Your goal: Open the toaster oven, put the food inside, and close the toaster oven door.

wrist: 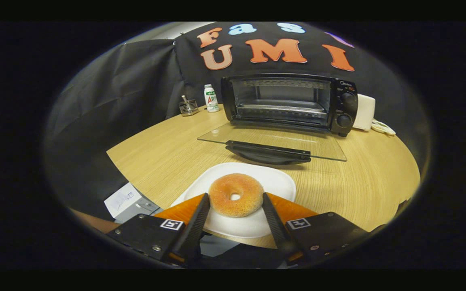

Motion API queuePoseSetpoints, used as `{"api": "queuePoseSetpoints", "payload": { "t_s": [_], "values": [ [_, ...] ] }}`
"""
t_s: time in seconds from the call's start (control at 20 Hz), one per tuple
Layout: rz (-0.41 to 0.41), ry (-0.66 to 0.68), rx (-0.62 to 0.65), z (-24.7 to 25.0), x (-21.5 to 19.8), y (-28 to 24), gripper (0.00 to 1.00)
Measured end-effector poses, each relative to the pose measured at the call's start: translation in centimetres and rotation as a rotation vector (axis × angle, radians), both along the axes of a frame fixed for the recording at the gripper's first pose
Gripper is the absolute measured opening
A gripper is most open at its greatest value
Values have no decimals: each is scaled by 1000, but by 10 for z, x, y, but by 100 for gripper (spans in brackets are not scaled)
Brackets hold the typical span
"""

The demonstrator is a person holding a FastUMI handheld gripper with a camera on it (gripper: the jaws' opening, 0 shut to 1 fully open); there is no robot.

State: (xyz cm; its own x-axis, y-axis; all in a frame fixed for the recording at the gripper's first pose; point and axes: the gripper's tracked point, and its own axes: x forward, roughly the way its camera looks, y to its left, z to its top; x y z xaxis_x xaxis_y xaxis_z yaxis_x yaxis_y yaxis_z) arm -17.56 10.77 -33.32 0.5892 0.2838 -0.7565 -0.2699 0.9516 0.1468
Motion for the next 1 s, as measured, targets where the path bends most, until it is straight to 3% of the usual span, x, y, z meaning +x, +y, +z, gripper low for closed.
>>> {"api": "queuePoseSetpoints", "payload": {
  "t_s": [0.3,0.45,0.7,1.0],
  "values": [
    [-55,11,87,9,7,4,44],
    [-150,-17,234,33,29,9,40],
    [-403,-35,448,42,82,6,40],
    [-524,-82,606,62,139,7,40]
  ]
}}
